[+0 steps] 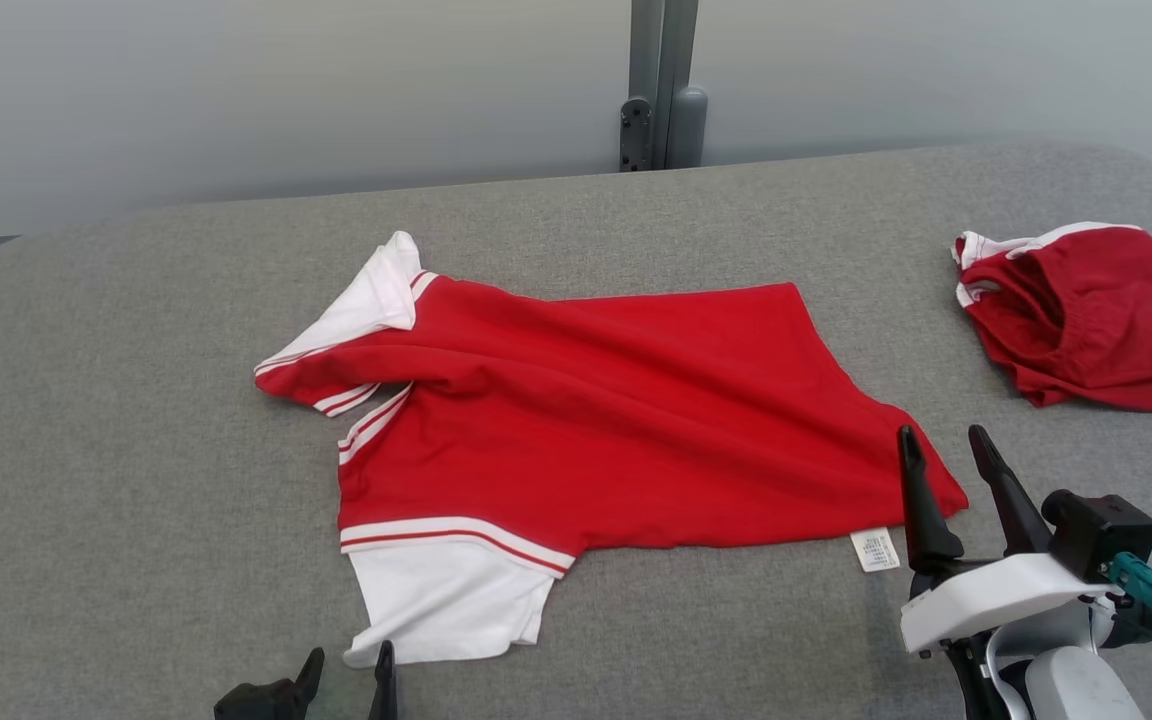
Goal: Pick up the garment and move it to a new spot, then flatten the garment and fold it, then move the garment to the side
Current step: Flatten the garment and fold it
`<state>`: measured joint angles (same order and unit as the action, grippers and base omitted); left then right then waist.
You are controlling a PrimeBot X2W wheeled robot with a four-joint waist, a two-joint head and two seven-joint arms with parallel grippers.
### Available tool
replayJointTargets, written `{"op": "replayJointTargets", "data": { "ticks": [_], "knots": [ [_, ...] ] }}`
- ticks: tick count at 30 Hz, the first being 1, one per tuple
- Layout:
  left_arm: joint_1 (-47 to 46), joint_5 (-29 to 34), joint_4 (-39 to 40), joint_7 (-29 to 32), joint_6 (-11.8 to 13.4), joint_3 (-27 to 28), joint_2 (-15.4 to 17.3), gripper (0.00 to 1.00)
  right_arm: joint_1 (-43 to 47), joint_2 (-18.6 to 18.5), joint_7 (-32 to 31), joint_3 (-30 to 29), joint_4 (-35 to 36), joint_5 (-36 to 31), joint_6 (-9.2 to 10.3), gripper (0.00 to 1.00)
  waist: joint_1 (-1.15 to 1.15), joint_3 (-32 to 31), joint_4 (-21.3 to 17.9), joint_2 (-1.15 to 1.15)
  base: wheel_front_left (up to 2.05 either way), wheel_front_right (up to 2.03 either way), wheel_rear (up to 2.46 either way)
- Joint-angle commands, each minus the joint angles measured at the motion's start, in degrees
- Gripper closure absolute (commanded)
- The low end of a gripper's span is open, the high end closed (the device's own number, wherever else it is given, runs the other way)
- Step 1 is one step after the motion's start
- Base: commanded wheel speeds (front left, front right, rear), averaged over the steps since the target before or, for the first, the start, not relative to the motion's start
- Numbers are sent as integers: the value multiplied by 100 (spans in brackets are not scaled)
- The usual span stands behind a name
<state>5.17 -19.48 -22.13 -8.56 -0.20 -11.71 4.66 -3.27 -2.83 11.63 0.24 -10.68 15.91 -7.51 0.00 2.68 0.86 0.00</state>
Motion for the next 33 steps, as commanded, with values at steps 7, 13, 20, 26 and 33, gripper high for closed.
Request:
{"op": "replayJointTargets", "data": {
  "ticks": [7,13,20,26,33],
  "knots": [
    [-337,-76,-493,-149,-128,-76,0,53,-84,-13,-22,-39,-29,-33,5,0,0,84,-60,0,0,0,0],
    [-474,-71,-697,-311,-278,-208,-23,85,-63,-13,2,-113,-95,12,4,0,0,79,-57,0,0,0,0],
    [-528,-64,-801,-429,-331,-299,-34,100,49,-15,-59,-343,-314,-44,5,0,0,24,-35,0,0,0,0],
    [-411,-126,-415,-532,-297,-229,4,100,156,-12,-199,-671,-842,-141,5,0,0,-10,64,0,0,0,0],
    [-201,-101,237,-473,-152,-223,91,100,-33,-14,-116,-938,-1632,-132,5,0,0,-33,257,0,0,0,0]
  ]
}}
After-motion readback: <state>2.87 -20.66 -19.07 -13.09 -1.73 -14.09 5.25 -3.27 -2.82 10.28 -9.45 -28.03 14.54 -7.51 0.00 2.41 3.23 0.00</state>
